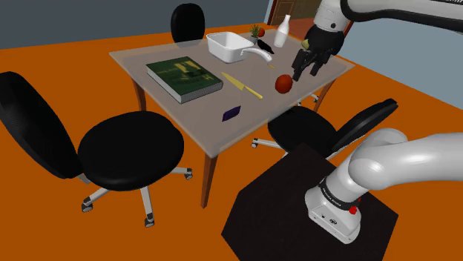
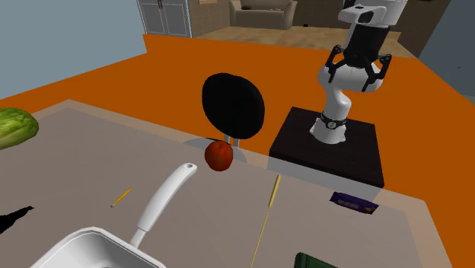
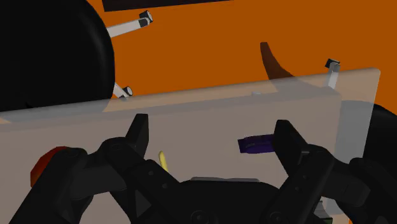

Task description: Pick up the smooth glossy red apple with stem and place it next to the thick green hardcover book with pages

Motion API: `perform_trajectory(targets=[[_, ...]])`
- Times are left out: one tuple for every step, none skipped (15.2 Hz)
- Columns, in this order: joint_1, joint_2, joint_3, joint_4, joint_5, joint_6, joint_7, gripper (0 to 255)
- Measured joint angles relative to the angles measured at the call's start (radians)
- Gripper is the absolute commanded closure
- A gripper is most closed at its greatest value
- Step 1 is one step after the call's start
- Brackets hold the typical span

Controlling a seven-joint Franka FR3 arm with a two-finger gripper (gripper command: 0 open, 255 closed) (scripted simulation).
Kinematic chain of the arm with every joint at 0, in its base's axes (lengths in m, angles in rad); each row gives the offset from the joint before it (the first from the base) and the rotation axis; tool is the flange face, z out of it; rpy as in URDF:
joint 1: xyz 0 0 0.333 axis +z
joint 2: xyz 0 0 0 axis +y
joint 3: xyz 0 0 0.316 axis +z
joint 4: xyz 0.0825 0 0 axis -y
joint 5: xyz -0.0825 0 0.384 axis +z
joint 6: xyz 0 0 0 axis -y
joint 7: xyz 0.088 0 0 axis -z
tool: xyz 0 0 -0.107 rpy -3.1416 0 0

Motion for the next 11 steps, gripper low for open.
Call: perform_trajectory(targets=[[0.000, 0.000, 0.000, 0.000, 0.000, 0.000, 0.000, 0], [-0.003, 0.015, -0.008, 0.003, -0.006, 0.013, -0.008, 0], [-0.008, 0.029, -0.021, 0.003, -0.015, 0.028, -0.022, 0], [-0.014, 0.042, -0.036, 0.003, -0.025, 0.044, -0.039, 0], [-0.021, 0.064, -0.055, 0.012, -0.037, 0.060, -0.060, 0], [-0.025, 0.086, -0.069, 0.014, -0.045, 0.082, -0.074, 0], [-0.030, 0.109, -0.084, 0.017, -0.053, 0.105, -0.090, 0], [-0.034, 0.134, -0.099, 0.020, -0.061, 0.129, -0.105, 0], [-0.039, 0.164, -0.116, 0.035, -0.069, 0.148, -0.124, 0], [-0.041, 0.196, -0.128, 0.050, -0.073, 0.168, -0.138, 0], [-0.048, 0.218, -0.147, 0.051, -0.081, 0.192, -0.158, 0]])
